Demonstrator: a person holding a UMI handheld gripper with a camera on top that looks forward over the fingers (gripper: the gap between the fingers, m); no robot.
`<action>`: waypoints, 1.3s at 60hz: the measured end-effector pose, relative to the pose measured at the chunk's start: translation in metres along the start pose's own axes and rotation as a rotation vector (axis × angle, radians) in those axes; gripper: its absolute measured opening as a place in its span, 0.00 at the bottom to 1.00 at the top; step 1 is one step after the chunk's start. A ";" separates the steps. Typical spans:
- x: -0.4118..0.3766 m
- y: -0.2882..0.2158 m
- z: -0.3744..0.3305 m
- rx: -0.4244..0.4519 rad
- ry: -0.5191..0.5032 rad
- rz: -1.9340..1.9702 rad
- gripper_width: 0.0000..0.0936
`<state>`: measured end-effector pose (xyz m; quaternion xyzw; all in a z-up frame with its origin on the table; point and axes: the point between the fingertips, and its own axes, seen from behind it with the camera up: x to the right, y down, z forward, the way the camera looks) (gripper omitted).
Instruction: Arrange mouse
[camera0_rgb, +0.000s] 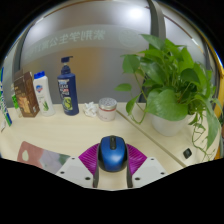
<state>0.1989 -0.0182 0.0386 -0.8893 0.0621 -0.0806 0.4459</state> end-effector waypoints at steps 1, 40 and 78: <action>0.000 -0.005 -0.009 0.014 0.002 0.004 0.41; -0.218 0.057 -0.085 -0.028 -0.123 0.023 0.43; -0.223 0.040 -0.241 -0.010 -0.074 -0.017 0.91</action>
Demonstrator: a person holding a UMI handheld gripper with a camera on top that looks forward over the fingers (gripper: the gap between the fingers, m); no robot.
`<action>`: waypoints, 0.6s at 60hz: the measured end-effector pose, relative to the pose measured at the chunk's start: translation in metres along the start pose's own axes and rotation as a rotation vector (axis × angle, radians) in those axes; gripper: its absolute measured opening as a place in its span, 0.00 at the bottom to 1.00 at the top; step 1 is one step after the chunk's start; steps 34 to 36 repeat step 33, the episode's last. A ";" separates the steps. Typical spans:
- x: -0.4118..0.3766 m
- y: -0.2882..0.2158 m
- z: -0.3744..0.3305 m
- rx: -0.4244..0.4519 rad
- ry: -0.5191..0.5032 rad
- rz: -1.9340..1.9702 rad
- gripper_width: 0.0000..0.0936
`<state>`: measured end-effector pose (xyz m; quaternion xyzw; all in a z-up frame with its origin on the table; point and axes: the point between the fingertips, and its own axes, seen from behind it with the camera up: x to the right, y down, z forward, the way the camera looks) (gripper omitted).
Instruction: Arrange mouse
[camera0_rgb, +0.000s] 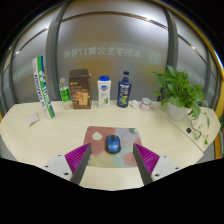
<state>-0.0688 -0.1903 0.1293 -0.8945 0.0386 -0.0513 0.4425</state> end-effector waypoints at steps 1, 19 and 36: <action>0.000 -0.001 -0.008 0.002 0.004 -0.001 0.92; -0.006 0.002 -0.090 0.042 0.041 -0.014 0.91; -0.014 0.014 -0.105 0.019 0.030 -0.032 0.91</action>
